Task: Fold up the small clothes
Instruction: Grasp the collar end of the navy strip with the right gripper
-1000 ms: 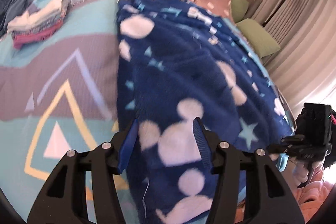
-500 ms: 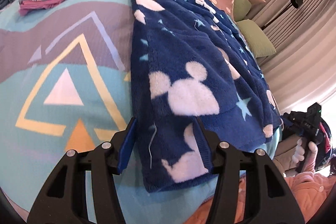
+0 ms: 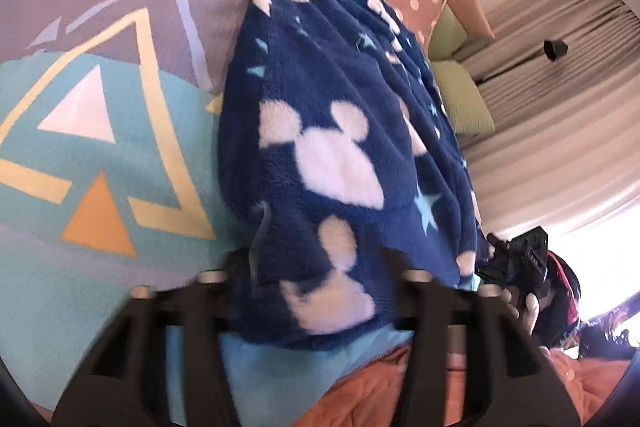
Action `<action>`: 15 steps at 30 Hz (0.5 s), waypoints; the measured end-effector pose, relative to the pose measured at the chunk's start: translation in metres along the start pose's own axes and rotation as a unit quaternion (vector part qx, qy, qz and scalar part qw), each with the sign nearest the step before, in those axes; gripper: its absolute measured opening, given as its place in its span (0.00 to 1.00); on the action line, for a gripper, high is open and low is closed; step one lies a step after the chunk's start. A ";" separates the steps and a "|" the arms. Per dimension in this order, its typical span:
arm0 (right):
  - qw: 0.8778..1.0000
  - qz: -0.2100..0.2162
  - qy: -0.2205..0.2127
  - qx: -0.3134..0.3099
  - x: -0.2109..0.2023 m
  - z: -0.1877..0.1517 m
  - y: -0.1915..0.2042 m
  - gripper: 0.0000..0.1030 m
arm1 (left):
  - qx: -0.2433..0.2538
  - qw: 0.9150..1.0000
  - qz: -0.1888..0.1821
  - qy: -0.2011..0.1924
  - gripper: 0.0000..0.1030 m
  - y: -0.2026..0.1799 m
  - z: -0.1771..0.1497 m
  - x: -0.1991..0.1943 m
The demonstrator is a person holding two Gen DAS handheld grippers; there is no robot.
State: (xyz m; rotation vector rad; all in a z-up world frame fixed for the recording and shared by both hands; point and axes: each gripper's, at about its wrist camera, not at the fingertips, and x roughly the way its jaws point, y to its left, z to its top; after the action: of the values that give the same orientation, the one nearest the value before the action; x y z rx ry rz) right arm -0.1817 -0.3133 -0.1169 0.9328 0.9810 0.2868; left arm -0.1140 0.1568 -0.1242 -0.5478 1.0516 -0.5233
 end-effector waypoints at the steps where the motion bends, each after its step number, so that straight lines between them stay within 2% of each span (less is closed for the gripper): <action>1: 1.000 0.000 -0.003 0.006 0.000 0.000 -0.001 0.16 | -0.007 1.000 -0.008 0.000 0.19 0.001 -0.001 0.001; 3: 1.000 0.011 -0.018 0.006 -0.007 0.001 0.002 0.14 | -0.012 1.000 -0.011 -0.014 0.16 0.001 -0.002 -0.001; 8: 0.997 0.028 -0.049 -0.048 -0.027 0.006 0.034 0.13 | 0.028 0.998 -0.015 -0.047 0.15 -0.021 0.004 -0.019; 15: 0.989 0.035 -0.096 -0.111 -0.062 0.007 0.070 0.12 | 0.100 0.989 -0.016 -0.111 0.15 -0.066 0.017 -0.063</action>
State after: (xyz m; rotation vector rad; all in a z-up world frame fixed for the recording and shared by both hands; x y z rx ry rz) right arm -0.1970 -0.3124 -0.0249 0.7765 0.7241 0.3522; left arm -0.1330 0.1500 -0.0338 -0.4352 0.7706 -0.5746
